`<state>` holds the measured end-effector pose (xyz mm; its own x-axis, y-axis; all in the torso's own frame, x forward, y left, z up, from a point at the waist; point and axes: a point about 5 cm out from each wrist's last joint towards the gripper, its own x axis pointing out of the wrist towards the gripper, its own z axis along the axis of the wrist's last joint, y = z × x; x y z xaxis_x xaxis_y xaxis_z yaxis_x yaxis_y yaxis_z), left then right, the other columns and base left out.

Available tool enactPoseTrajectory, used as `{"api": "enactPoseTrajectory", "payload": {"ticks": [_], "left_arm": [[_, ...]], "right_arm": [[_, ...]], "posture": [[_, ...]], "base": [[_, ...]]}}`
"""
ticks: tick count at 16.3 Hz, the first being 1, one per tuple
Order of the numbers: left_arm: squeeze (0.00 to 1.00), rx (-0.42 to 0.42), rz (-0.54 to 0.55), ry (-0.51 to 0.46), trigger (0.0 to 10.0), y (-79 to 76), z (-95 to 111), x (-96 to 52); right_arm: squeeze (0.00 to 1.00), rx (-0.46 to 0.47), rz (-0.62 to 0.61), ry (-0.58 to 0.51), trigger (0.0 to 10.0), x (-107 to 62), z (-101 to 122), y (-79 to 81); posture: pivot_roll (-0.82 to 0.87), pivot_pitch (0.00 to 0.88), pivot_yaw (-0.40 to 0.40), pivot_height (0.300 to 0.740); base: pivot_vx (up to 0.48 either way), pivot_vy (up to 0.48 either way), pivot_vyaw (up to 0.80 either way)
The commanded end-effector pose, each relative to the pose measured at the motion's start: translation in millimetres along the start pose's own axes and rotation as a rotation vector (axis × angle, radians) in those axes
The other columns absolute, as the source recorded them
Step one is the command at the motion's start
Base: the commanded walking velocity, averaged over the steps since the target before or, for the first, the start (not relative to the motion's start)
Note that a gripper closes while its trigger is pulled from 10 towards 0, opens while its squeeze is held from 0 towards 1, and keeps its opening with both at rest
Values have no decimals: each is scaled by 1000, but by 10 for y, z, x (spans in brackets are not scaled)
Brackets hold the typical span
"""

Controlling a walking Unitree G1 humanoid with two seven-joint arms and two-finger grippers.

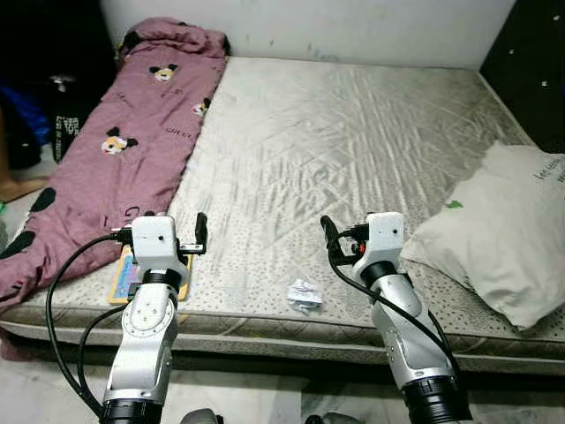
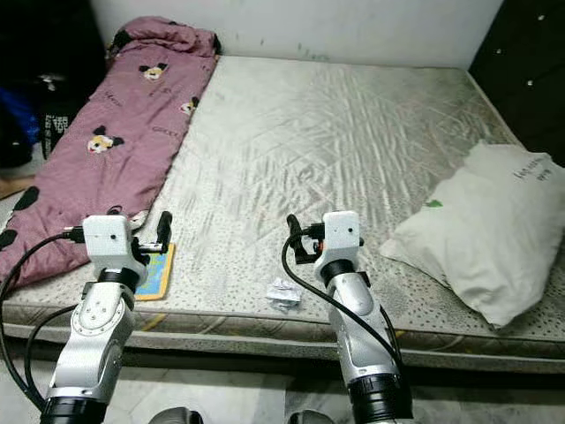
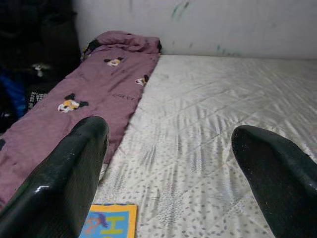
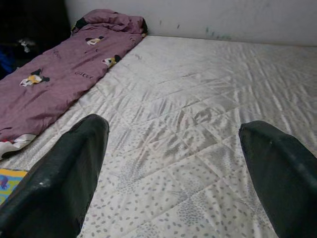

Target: Clean up the room

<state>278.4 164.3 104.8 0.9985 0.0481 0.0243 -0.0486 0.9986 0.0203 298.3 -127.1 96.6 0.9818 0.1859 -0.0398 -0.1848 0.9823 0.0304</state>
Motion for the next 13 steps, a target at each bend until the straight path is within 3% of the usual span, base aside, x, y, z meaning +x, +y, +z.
{"api": "enactPoseTrajectory", "payload": {"ticks": [1, 7, 13], "left_arm": [[0, 11, -3, -1, 10000, -1, -6, -6], [0, 8, 4, 1, 10000, -3, -4, -3], [0, 7, 35, 3, 10000, 27, -10, 9]], "right_arm": [[0, -2, 4, -6, 10000, 1, 10, -7], [0, -1, 4, -6, 10000, 2, 14, -7], [0, -6, 9, -4, 10000, 9, 5, 2]], "posture": [[59, 37, -17, 691], [58, 47, -20, 616], [57, 45, -19, 612]], "base": [[0, 0, 0], [0, 0, 0], [0, 0, 0]]}}
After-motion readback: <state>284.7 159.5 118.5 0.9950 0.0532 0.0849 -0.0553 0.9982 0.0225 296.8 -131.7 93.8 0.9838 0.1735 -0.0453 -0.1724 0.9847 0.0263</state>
